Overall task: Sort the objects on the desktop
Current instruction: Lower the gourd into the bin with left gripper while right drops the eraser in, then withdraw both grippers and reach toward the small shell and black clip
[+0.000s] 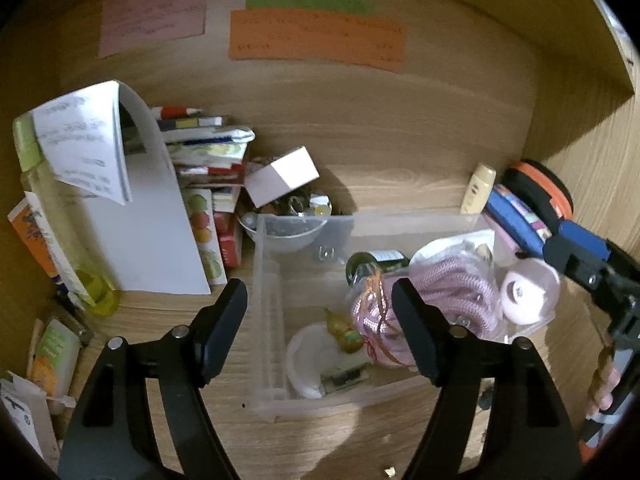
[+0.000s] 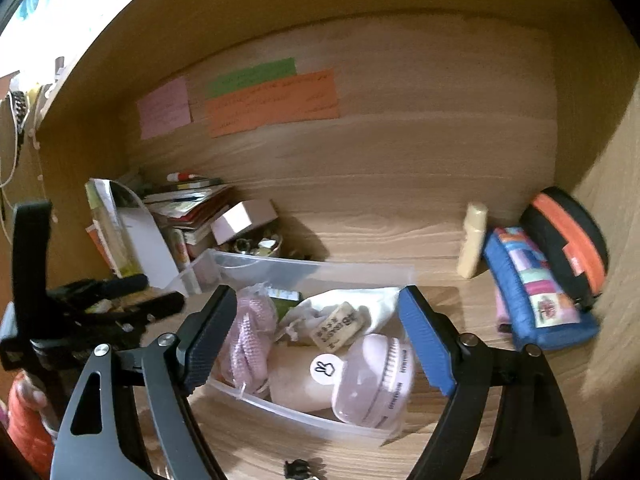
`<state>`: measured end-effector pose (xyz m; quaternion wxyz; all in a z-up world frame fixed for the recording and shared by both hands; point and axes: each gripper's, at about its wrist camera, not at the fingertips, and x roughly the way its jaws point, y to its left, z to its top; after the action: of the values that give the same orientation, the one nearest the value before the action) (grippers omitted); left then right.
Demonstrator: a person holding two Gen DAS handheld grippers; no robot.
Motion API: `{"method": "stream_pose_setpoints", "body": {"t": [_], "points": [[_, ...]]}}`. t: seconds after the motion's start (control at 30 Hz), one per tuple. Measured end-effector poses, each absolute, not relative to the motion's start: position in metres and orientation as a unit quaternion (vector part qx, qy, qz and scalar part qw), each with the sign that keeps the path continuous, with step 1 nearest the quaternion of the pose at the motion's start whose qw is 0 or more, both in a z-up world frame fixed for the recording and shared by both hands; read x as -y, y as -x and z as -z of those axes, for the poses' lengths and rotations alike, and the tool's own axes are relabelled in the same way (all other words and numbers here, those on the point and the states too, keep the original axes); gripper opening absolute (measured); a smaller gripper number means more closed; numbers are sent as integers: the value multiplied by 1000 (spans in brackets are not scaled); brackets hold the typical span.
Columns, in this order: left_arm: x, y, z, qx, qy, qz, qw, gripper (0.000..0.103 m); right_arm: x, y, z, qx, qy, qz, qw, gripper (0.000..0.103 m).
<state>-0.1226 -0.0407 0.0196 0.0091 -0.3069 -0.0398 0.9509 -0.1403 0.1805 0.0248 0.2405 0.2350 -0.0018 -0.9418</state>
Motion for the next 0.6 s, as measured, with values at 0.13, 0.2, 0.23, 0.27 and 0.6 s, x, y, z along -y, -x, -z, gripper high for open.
{"method": "stream_pose_setpoints", "body": {"t": [0.13, 0.2, 0.23, 0.27, 0.6], "points": [[45, 108, -29, 41, 292, -955, -1, 90, -187, 130, -30, 7, -231, 943, 239, 82], [47, 100, -31, 43, 289, -956, 0, 91, -191, 124, -30, 10, -231, 944, 235, 85], [48, 96, -32, 44, 288, -957, 2, 91, -192, 122, -30, 11, -232, 944, 234, 87], [48, 92, -33, 45, 289, -956, 4, 91, -194, 119, -30, 12, -233, 944, 233, 89], [41, 62, -12, 33, 321, -946, 21, 94, -204, 92, -14, 1, -262, 938, 226, 89]]}}
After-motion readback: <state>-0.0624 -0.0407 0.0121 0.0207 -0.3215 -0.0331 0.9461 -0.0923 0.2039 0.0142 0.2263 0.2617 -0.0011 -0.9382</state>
